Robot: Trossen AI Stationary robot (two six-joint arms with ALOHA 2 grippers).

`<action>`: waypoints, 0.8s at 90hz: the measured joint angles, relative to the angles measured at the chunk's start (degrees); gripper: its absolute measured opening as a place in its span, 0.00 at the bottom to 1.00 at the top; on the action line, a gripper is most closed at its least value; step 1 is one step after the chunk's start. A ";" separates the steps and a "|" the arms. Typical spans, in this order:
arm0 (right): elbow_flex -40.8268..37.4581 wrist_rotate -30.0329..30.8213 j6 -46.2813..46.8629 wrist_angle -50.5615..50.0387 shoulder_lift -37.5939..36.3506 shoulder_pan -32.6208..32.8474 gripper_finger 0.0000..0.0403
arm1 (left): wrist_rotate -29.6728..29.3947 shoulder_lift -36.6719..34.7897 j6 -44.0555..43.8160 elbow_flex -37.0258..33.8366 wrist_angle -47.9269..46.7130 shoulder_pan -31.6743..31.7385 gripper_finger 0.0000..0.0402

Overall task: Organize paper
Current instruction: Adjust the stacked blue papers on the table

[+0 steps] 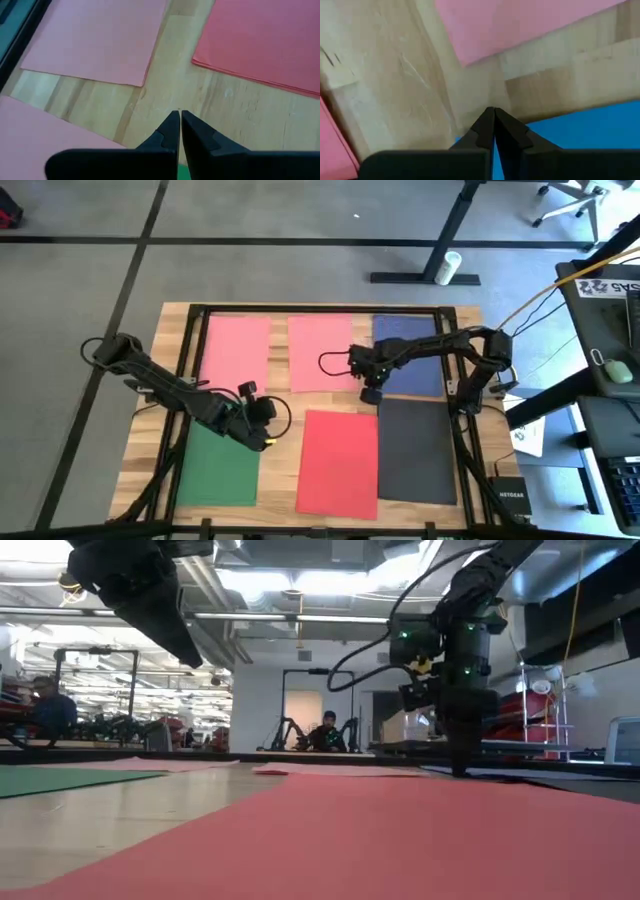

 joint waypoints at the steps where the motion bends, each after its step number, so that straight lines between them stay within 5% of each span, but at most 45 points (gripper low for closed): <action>1: 0.00 0.00 0.00 -0.09 0.00 0.00 0.00 | -0.01 -0.01 -0.03 0.00 0.00 0.00 0.00; 72: 3.59 -0.59 -1.88 -3.18 -0.42 0.00 0.00 | 0.00 0.00 0.13 0.00 -0.01 0.00 0.00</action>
